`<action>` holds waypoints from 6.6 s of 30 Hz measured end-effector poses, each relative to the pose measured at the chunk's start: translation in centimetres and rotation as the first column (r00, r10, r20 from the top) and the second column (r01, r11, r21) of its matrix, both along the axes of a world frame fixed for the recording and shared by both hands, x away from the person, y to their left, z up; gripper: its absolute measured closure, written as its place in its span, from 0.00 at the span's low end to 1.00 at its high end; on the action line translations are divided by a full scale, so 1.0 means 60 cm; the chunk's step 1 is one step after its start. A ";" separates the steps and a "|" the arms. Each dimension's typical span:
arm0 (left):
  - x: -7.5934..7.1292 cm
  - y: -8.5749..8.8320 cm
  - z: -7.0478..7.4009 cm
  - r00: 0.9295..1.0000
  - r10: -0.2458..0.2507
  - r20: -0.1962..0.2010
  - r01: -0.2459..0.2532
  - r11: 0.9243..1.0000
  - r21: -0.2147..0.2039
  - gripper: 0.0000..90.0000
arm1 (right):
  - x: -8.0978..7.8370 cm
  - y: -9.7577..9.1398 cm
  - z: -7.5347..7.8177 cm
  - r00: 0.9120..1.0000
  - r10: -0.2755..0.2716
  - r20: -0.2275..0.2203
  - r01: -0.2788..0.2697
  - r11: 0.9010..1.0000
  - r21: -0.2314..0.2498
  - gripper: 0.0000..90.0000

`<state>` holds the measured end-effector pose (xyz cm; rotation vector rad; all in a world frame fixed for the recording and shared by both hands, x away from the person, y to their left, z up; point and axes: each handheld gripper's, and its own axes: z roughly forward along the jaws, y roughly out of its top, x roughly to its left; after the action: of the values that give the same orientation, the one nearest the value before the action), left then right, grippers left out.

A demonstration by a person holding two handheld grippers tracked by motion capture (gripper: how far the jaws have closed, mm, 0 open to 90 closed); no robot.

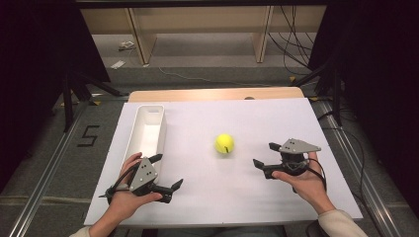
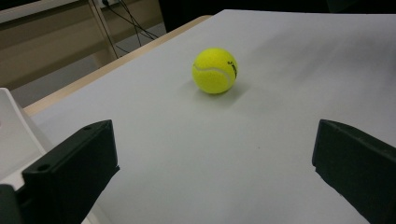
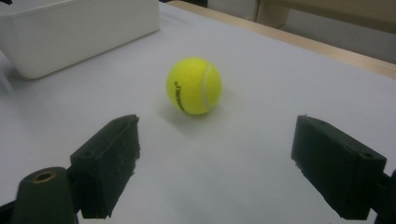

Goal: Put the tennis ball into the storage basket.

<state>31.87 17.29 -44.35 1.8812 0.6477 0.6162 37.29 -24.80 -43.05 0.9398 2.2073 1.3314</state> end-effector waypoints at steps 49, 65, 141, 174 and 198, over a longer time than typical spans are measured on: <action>-0.003 0.000 0.002 1.000 -0.007 0.004 0.007 1.000 -0.004 0.00 | 0.050 0.085 -0.011 0.999 0.026 -0.018 -0.027 0.999 -0.023 0.17; -0.003 0.000 0.003 1.000 -0.008 0.007 0.008 1.000 -0.004 0.00 | 0.072 0.112 -0.020 0.999 0.024 -0.029 -0.025 0.999 -0.037 0.17; -0.004 0.002 0.002 1.000 -0.012 0.001 0.012 1.000 0.002 0.00 | 0.165 0.206 -0.099 0.991 -0.032 -0.132 0.012 0.989 -0.150 0.21; -0.004 0.002 0.001 1.000 -0.012 -0.001 0.012 1.000 0.005 0.00 | 0.165 0.201 -0.076 0.994 -0.041 -0.106 0.027 0.991 -0.131 0.29; -0.004 0.002 0.001 1.000 -0.014 -0.002 0.014 1.000 0.007 0.00 | 0.164 0.196 -0.055 0.995 -0.044 -0.084 0.037 0.995 -0.091 0.30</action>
<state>31.62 17.44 -44.32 1.8914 0.6338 0.6086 47.15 -13.03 -46.32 1.0209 2.2787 1.1846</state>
